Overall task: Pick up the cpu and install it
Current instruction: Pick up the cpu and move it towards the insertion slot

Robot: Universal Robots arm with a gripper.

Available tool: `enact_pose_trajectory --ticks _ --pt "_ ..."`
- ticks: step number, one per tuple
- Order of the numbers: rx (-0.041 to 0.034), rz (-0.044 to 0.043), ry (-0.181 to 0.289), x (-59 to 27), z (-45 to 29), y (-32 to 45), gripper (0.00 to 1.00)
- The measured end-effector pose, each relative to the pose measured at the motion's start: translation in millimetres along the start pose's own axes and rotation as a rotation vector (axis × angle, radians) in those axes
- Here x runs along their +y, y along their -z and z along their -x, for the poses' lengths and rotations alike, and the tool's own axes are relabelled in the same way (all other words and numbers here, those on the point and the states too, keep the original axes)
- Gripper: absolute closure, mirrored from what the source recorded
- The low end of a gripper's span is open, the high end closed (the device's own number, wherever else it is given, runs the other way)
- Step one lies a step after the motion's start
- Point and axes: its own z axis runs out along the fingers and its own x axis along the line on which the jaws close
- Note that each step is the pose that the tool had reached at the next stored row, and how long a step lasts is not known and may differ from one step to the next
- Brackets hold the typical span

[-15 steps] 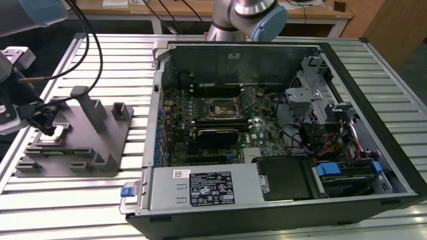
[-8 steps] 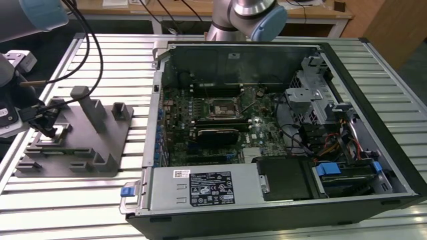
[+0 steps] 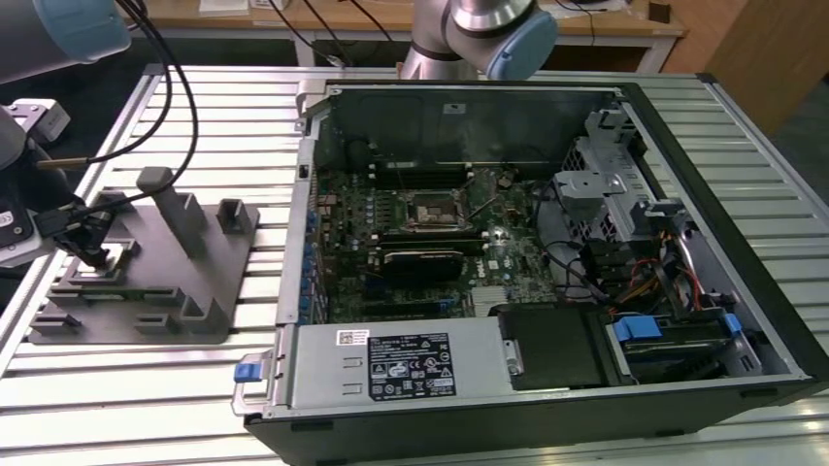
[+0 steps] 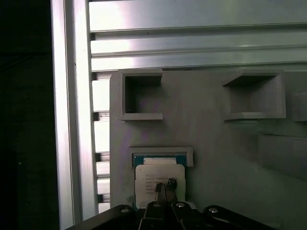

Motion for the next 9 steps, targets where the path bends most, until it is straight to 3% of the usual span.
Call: enact_pose_trajectory --ticks 6,8,9 --pt "0.0 0.0 0.0 0.0 -0.2 0.0 0.89" --pt "0.0001 0.0 0.0 0.0 -0.3 0.0 0.76" --pt "0.0 -0.0001 0.0 0.0 -0.3 0.0 0.76"
